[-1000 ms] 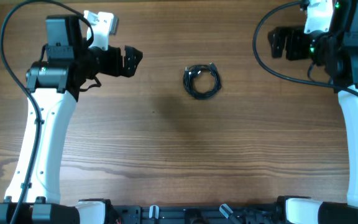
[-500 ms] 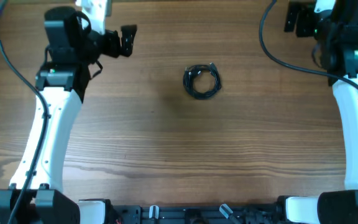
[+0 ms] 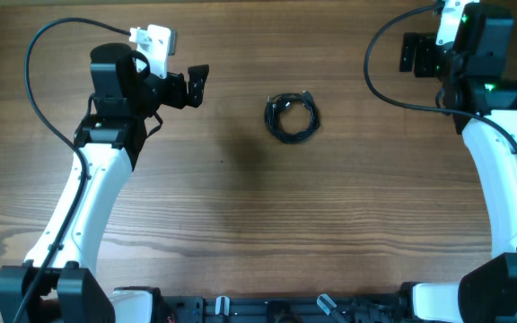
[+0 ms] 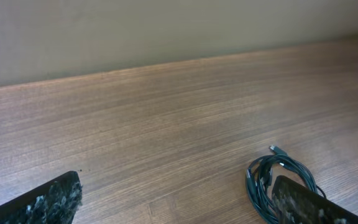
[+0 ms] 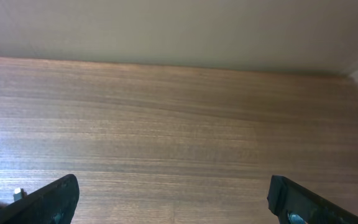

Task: Untangle cables
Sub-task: 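Raise both arms and move grippers forward toward the black cable coil, then lower the left gripper onto the cable coil and grasp it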

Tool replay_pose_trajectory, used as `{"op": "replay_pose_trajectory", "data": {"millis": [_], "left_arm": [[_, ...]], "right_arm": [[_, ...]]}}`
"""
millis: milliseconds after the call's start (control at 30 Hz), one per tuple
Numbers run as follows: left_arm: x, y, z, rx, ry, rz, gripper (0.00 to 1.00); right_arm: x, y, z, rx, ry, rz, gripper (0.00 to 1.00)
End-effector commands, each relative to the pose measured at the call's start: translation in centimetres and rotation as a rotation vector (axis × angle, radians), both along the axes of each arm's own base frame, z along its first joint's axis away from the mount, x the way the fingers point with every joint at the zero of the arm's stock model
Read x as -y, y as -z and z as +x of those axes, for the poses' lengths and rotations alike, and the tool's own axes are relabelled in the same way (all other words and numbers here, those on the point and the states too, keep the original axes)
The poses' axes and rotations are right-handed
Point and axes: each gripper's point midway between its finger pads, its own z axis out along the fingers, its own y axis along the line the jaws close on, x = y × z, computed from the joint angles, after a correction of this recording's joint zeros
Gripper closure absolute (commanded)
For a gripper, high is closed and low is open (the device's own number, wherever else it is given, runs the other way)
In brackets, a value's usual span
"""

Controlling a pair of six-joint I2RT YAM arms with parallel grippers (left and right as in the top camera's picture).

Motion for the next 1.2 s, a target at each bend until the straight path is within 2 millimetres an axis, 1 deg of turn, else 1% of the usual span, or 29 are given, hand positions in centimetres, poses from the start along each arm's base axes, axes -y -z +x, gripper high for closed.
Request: {"op": "replay_pose_trajectory", "data": {"millis": [0,33,100,133,167,200,233,267,300,333,367,400,433,500,533,567,600,667,733,800,833,867,933,1000,1033,1067,1100,1133,1167], "left_arm": [[-0.4,-0.1,0.0,0.000,-0.037,0.002,0.00],[-0.7,-0.2,0.2,0.009,-0.052,0.009,0.00],[-1.0,-1.4,1.0,0.068,-0.071,0.014,0.00],[-1.0,-1.5,1.0,0.072,-0.070,0.014,0.00],[-1.0,-0.8,0.2,0.025,-0.068,0.018,0.00],[-1.0,0.0,-0.7,-0.023,-0.065,0.028,0.00],[-1.0,-0.4,-1.1,-0.013,-0.063,0.026,0.00],[-0.8,-1.7,-1.6,0.015,-0.061,0.022,0.00],[-0.6,-3.6,-2.4,0.057,-0.056,0.018,0.00],[-0.8,-5.3,-3.1,0.098,-0.065,0.020,0.00],[-1.3,-7.1,-3.9,0.145,-0.094,0.030,0.00],[-1.6,-7.6,-4.3,0.160,-0.107,0.035,0.00],[-1.8,-7.6,-4.8,0.165,-0.118,0.039,0.00],[-1.7,-6.6,-5.5,0.163,-0.115,0.038,0.00],[-0.9,-4.9,-6.8,0.169,-0.091,0.037,0.00],[-0.6,-4.2,-7.6,0.183,-0.080,0.033,0.00],[-0.6,-3.9,-8.1,0.191,-0.081,0.033,0.00],[-1.5,-3.7,-8.8,0.219,-0.123,0.047,0.00],[-1.5,-3.9,-9.2,0.224,-0.121,0.047,0.00],[-1.5,-3.1,-9.3,0.194,-0.120,0.052,0.00],[-1.5,-2.9,-9.2,0.190,-0.120,0.053,0.00],[-1.5,-2.9,-9.1,0.190,-0.121,0.049,0.00],[-1.4,-2.7,-8.7,0.188,-0.122,0.038,0.00],[-0.9,-1.7,-8.2,0.157,-0.116,0.032,0.00],[-0.5,-1.0,-8.1,0.123,-0.116,-0.003,0.00],[0.6,-0.1,-7.9,0.088,-0.079,-0.041,0.00],[1.6,0.2,-7.8,0.080,-0.036,-0.057,0.00],[2.8,0.1,-7.6,0.094,0.015,-0.078,0.00],[3.9,-0.4,-7.4,0.117,0.051,-0.098,0.00]], "right_arm": [[0.9,-0.7,0.2,0.026,0.037,-0.038,0.00],[1.5,-1.9,0.5,0.071,0.059,-0.065,0.00],[1.9,-4.8,1.8,0.183,0.075,-0.092,0.00],[1.9,-5.0,1.8,0.184,0.068,-0.105,0.00],[2.3,-4.4,1.4,0.140,0.060,-0.164,0.00],[3.2,-3.8,0.7,0.098,0.106,-0.196,0.00],[3.6,-3.4,0.2,0.072,0.123,-0.214,0.00],[3.7,-3.5,-0.4,0.057,0.129,-0.218,0.00],[3.5,-4.1,-1.0,0.062,0.122,-0.212,0.00],[3.3,-5.1,-1.7,0.081,0.127,-0.201,0.00],[2.6,-6.2,-2.4,0.105,0.106,-0.175,0.00],[1.9,-6.8,-2.7,0.118,0.071,-0.152,0.00],[1.2,-7.3,-3.2,0.131,0.046,-0.119,0.00],[0.7,-7.4,-4.2,0.126,0.040,-0.090,0.00],[0.6,-7.9,-5.2,0.150,0.036,-0.110,0.00],[0.5,-8.1,-6.1,0.169,0.037,-0.107,0.00],[0.5,-8.1,-6.9,0.188,0.039,-0.108,0.00],[0.8,-7.4,-9.0,0.220,0.060,-0.111,0.00],[1.2,-6.0,-11.0,0.236,0.089,-0.111,0.00],[1.2,-5.5,-12.1,0.253,0.112,-0.070,0.00],[1.1,-5.3,-12.3,0.253,0.130,-0.031,0.00],[0.7,-4.8,-12.3,0.241,0.129,0.019,0.00],[-0.9,-2.5,-11.9,0.169,0.093,0.135,0.00],[-2.9,0.7,-10.7,0.064,0.035,0.250,0.00],[-3.7,1.7,-10.3,0.033,0.021,0.306,0.00],[-5.0,2.8,-9.7,-0.008,-0.025,0.358,0.00],[-5.3,3.7,-9.4,-0.035,-0.034,0.371,0.00],[-5.3,4.9,-9.1,-0.070,-0.030,0.370,0.00],[-5.5,5.5,-9.0,-0.089,-0.036,0.365,0.00]]}}
